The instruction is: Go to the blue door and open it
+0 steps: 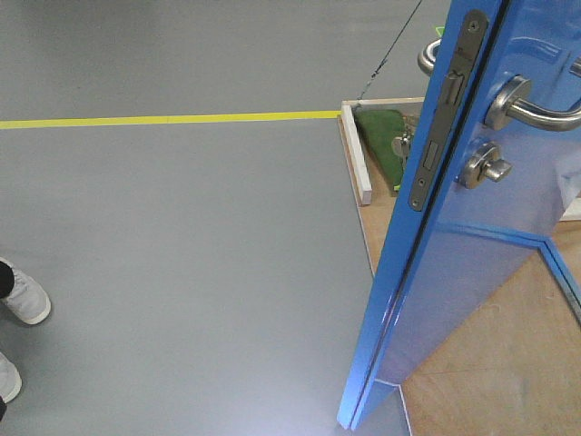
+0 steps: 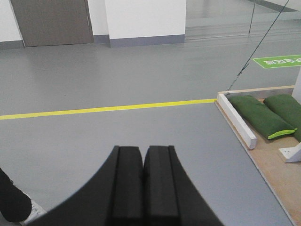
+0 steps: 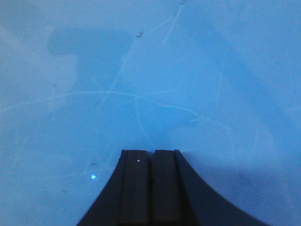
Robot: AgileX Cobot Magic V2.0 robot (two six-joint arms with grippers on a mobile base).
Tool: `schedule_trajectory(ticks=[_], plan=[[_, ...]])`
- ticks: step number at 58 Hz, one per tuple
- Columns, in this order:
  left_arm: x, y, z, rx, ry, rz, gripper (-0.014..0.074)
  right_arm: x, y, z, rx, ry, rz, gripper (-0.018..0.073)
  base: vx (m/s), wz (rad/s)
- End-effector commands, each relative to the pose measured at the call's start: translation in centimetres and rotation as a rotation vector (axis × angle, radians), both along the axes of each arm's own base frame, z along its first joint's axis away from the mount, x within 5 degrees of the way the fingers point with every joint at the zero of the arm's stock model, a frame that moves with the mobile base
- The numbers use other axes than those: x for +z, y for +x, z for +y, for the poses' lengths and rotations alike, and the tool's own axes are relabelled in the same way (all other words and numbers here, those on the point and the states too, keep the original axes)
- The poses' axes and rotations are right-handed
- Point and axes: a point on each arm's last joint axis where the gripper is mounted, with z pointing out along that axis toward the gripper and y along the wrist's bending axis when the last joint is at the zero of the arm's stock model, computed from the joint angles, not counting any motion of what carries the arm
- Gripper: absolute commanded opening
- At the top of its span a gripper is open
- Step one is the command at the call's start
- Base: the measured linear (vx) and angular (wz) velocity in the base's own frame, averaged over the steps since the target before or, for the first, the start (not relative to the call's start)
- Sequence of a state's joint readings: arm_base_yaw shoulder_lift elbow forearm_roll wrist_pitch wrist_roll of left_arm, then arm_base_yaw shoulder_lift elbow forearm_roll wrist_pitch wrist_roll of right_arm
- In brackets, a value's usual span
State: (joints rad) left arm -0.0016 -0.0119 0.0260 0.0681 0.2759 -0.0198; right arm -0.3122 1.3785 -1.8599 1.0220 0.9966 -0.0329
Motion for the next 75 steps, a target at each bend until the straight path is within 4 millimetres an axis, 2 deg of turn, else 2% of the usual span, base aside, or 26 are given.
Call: schedule_trajectory(ticks=[1,75], plan=[[1.70,-0.05,-0.09,-0.011,-0.009,-0.123,0.0073,1.47,-0.82,0.25,-0.017,0.029,-0.087,0.0012,0.00,0.00],[1.70,-0.05,-0.09,-0.011,-0.009,-0.123,0.0073,1.46,-0.83,0.28,-0.013,0.030,-0.086,0.0012,0.00,0.00]])
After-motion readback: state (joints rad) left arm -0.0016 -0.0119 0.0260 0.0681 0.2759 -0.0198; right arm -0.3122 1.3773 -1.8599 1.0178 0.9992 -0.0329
